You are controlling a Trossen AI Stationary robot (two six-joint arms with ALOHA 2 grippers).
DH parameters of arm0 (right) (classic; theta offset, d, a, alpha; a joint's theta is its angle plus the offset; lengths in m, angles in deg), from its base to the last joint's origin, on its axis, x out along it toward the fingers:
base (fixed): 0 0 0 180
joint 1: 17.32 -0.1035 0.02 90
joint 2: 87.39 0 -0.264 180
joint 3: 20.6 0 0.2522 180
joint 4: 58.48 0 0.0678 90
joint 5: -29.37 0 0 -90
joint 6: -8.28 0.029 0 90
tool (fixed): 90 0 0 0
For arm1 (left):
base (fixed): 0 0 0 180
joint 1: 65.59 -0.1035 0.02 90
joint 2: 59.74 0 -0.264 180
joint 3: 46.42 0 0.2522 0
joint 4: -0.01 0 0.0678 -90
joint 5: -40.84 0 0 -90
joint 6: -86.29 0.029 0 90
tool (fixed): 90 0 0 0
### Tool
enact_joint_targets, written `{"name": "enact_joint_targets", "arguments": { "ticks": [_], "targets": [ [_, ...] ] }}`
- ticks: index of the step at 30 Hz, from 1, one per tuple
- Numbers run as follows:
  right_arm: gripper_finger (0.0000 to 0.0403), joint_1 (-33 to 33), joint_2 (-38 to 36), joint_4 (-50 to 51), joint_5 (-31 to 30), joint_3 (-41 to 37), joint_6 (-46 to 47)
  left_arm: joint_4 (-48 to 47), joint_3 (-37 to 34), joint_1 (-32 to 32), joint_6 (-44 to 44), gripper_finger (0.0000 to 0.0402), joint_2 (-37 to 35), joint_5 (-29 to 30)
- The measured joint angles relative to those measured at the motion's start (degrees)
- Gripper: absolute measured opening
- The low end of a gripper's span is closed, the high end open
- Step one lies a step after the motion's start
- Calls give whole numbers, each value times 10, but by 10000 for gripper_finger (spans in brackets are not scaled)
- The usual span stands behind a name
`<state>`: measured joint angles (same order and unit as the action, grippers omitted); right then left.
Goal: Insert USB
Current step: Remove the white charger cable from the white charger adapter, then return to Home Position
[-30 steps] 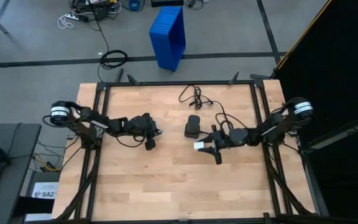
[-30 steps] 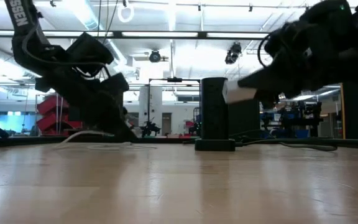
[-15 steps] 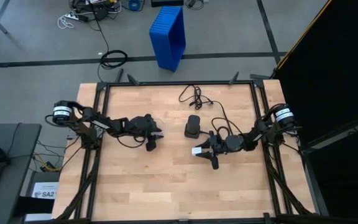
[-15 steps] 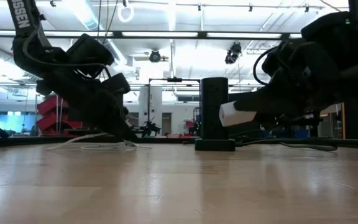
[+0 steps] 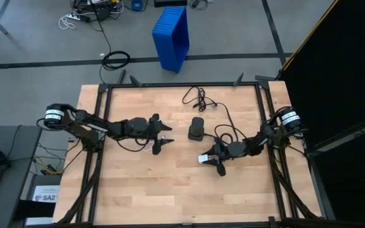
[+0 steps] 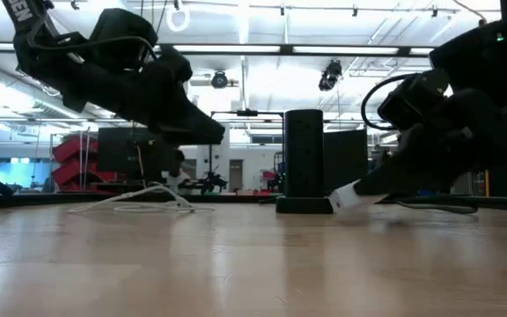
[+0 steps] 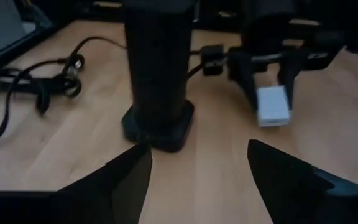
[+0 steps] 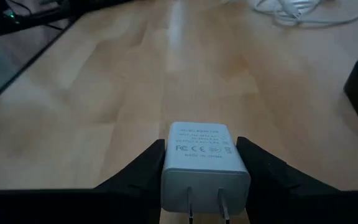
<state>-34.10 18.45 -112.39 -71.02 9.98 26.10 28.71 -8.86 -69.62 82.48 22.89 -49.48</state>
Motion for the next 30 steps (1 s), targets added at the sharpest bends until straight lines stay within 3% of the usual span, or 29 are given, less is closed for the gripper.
{"name": "enact_joint_targets", "arguments": {
  "ticks": [14, 24, 30],
  "targets": [
    [166, 0, -1, 20, -1, 0, 37, -14, 0, 4, 3, 253, 0, 4],
    [250, 1, -16, -37, -1, 0, 28, -21, 0, 4, -14, 253, 0, 7],
    [293, 1, -114, -41, 0, 0, -54, -27, 19, 2, -42, 253, -20, 17]
  ]
}}
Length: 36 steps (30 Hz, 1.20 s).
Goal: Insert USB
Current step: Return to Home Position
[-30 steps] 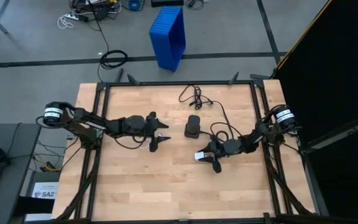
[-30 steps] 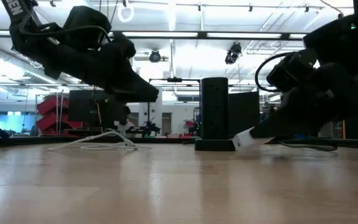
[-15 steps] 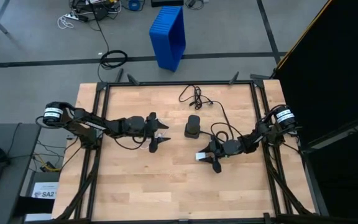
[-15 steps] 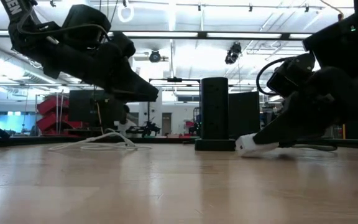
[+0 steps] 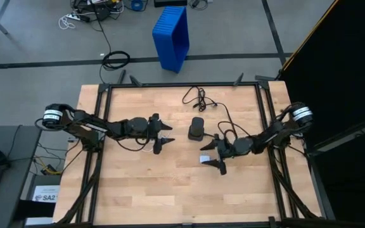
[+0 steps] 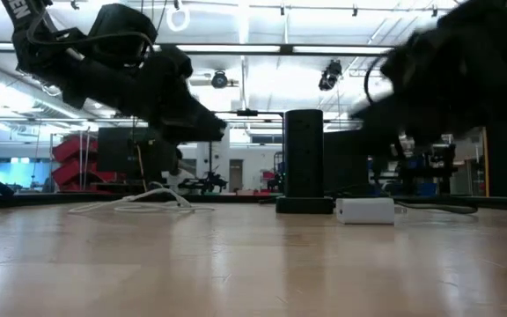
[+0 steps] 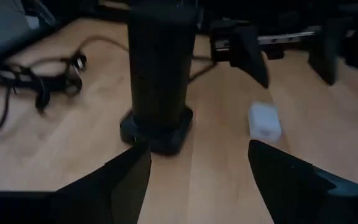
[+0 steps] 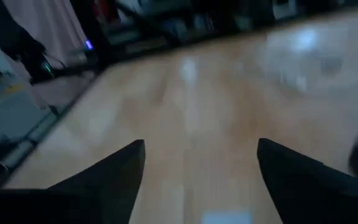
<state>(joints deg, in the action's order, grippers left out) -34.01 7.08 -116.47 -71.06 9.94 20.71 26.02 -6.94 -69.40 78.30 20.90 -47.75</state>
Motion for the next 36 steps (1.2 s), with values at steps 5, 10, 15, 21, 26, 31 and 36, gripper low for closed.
{"name": "enact_joint_targets", "arguments": {
  "ticks": [5, 10, 15, 21, 26, 31, 36],
  "targets": [
    [292, 19, -151, 60, -16, 0, -103, -188, 86, -7, 59, 249, -72, 4],
    [242, 23, -367, 293, -102, 0, -178, -378, 169, -10, 107, 234, -192, 72],
    [163, 22, -590, 529, -132, -1, -178, -414, 141, -9, 105, 220, -342, 117],
    [54, 22, -795, 674, -130, -1, -192, -418, 45, -11, 95, 87, -475, 180],
    [8, 22, -898, 741, -129, -1, -210, -395, -18, -11, 76, 10, -546, 155],
    [2, 22, -945, 760, -105, -30, -203, -312, -103, -10, 68, 1, -594, 101],
    [1, 23, -937, 671, -106, -120, -201, -259, -174, -10, 63, 0, -621, 92]
  ]
}}
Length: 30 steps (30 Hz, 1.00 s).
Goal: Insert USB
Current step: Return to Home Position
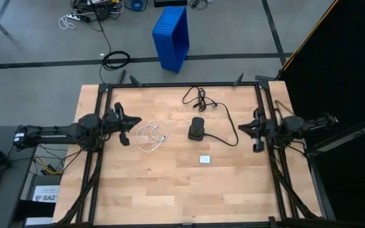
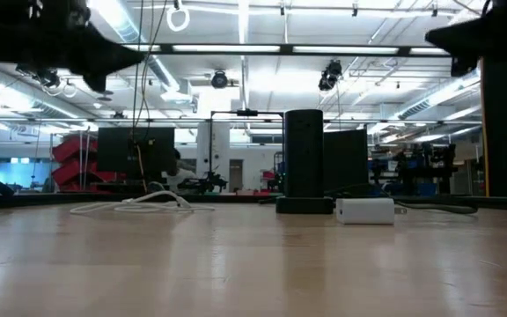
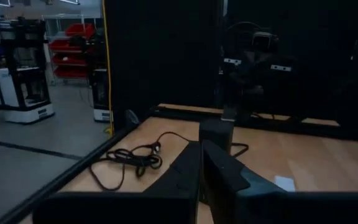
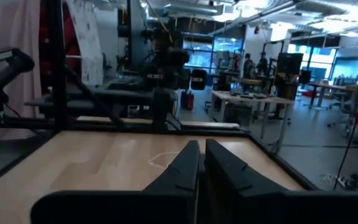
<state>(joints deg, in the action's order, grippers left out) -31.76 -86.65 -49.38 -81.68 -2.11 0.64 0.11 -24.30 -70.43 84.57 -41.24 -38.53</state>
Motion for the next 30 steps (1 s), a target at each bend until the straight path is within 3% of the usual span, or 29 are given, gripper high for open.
{"name": "enact_joint_targets", "arguments": {
  "ticks": [2, 8, 13, 17, 26, 30],
  "targets": [
    [0, 0, 0, -47, -2, -42, -10, 15, -20, 0, -4, 0, -3, -1],
    [0, 0, -4, -27, -13, -33, -9, -13, -18, 1, -19, 0, -26, -5],
    [0, -1, -6, 38, -14, 26, -25, -111, 28, 1, 19, 0, -95, -8],
    [0, -1, -6, 40, -14, 36, -48, -154, 22, 1, 26, 0, -163, -13],
    [0, 0, -5, -5, -14, -34, -33, -127, -40, 1, 30, 0, -185, -36],
    [0, 6, -3, 7, -19, -42, -1, -69, -79, 0, 31, 0, -185, -59]
  ]
}}
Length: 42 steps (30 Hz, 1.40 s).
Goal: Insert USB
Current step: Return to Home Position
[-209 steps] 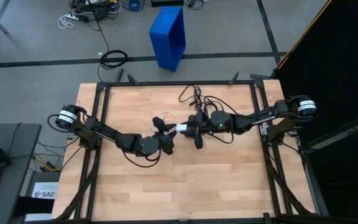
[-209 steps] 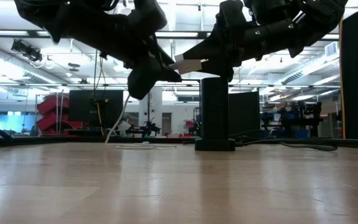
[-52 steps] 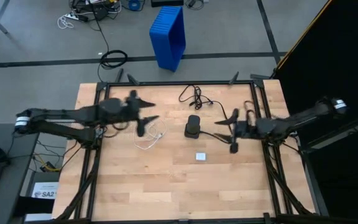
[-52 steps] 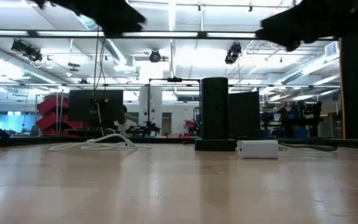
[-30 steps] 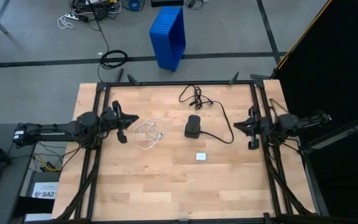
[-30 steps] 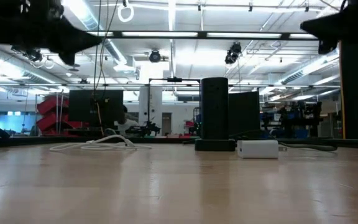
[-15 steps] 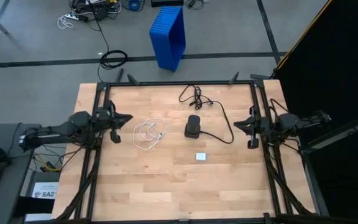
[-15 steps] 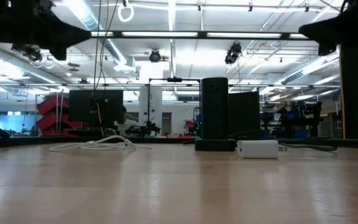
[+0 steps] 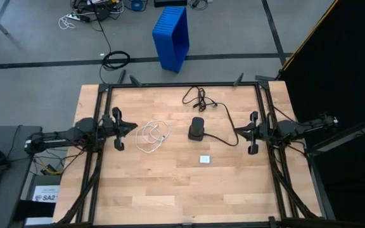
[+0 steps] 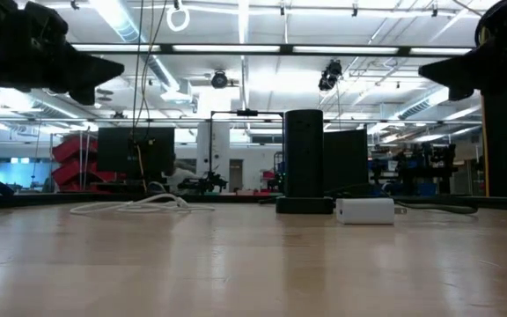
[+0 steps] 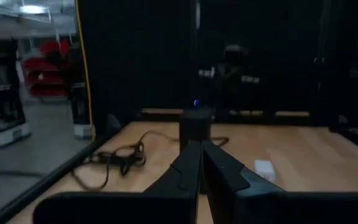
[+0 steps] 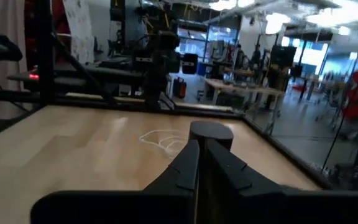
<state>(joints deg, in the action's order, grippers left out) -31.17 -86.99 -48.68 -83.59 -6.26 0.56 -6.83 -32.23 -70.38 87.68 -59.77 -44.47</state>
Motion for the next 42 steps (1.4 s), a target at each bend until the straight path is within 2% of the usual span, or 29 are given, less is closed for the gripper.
{"name": "enact_joint_targets", "arguments": {
  "ticks": [7, 12, 42],
  "targets": [
    [0, 2, 1, 2, 0, 0, 5, -6, 1, -1, -4, 0, 0, -1],
    [2, 8, 2, -1, -61, 0, -10, -26, 1, -1, -21, 0, 0, 20],
    [26, 10, 2, -2, -59, -2, -14, -21, 0, -1, -32, 0, 0, 32]
  ]
}}
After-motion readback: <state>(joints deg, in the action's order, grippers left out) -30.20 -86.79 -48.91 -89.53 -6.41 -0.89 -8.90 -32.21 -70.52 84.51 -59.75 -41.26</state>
